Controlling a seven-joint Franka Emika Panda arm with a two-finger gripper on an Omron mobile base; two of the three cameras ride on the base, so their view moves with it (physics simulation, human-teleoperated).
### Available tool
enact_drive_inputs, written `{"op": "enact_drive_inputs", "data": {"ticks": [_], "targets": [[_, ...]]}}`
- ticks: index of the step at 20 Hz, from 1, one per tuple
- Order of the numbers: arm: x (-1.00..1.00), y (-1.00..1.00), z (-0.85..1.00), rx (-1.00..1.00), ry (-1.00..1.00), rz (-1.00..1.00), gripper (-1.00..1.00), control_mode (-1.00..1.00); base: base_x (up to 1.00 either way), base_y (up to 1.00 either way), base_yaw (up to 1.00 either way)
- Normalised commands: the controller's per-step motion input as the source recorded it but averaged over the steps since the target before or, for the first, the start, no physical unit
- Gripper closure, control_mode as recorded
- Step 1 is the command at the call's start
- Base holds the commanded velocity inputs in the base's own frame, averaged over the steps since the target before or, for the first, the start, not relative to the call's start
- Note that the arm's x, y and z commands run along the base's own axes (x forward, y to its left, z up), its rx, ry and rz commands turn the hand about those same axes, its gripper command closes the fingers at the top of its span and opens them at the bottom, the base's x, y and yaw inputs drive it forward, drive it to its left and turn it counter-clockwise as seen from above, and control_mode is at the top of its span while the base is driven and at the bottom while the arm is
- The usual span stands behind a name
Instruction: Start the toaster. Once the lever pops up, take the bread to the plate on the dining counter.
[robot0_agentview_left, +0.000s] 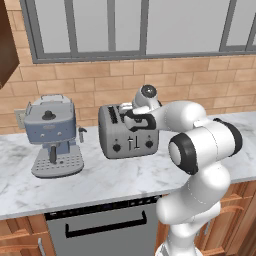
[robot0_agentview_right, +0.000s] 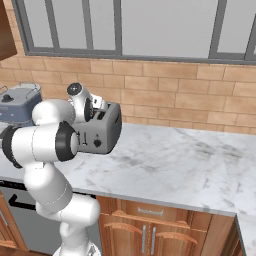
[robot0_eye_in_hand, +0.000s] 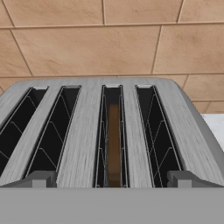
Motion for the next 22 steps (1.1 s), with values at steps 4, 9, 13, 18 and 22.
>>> {"op": "enact_drive_inputs", "data": {"ticks": [4,9,13,18,22], "targets": [[0.00,0.00,0.00,0.00,0.00,0.00,-1.00,-1.00,0.00,0.00,0.00],[0.00,0.00,0.00,0.00,0.00,0.00,-1.00,-1.00,0.00,0.00,0.00],[0.00,0.00,0.00,0.00,0.00,0.00,-1.00,-1.00,0.00,0.00,0.00],[0.00,0.00,0.00,0.00,0.00,0.00,-1.00,-1.00,0.00,0.00,0.00],[0.00,0.00,0.00,0.00,0.00,0.00,-1.00,-1.00,0.00,0.00,0.00]]}}
